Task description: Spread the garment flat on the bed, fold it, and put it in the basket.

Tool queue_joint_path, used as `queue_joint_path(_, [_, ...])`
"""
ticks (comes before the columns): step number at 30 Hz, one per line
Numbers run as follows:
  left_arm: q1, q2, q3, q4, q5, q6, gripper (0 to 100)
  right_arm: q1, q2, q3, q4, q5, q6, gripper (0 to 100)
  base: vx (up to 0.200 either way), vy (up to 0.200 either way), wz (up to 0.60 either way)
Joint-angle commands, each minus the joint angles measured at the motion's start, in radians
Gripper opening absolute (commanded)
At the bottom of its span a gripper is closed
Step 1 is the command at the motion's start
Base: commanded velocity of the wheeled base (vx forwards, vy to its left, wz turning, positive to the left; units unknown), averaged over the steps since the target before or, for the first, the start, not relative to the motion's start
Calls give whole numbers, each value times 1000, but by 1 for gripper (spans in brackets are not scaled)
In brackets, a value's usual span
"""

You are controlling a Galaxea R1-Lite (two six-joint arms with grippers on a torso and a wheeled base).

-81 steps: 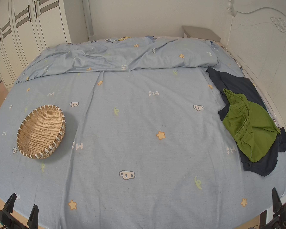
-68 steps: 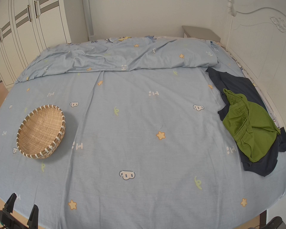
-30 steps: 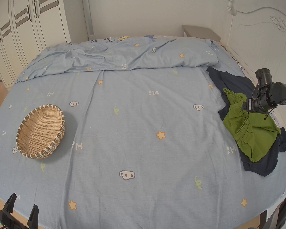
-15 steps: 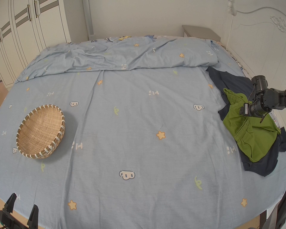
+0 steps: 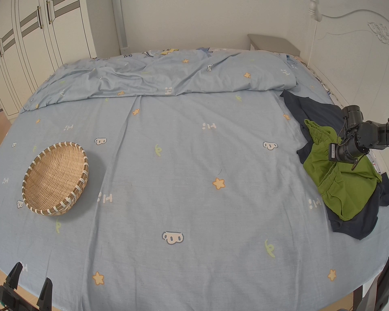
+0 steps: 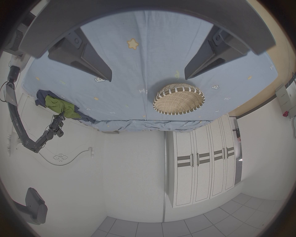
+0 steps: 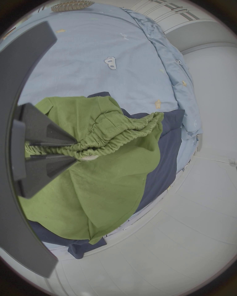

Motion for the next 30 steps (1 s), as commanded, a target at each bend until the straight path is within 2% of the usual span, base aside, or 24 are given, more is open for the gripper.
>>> queue_joint_path(1, [0, -4, 16, 0, 0, 0, 100, 6, -11, -13, 15, 20, 7, 0, 0, 0, 0])
queue_joint_path(7, [0, -5, 16, 0, 0, 0, 100, 51, -87, -72, 154, 135, 96, 0, 0, 0, 0])
queue_joint_path(11, [0, -5, 16, 0, 1, 0, 100, 97, -159, -113, 248, 218, 128, 0, 0, 0, 0])
queue_joint_path(15, [0, -5, 16, 0, 0, 0, 100, 141, -214, -113, 286, 263, 141, 0, 0, 0, 0])
queue_joint_path(19, [0, -4, 16, 1, 0, 0, 100, 227, -272, -107, 314, 270, 153, 0, 0, 0, 0])
queue_joint_path(22, [0, -4, 16, 0, 1, 0, 100, 336, -311, -102, 331, 270, 210, 0, 0, 0, 0])
queue_joint_path(23, [0, -4, 16, 0, 1, 0, 100, 336, -311, -102, 331, 270, 210, 0, 0, 0, 0])
queue_joint_path(25, [0, -5, 16, 0, 0, 0, 100, 440, -332, -98, 335, 269, 240, 0, 0, 0, 0])
queue_joint_path(30, [0, -4, 16, 0, 0, 0, 100, 626, -329, -108, 325, 254, 283, 0, 0, 0, 0])
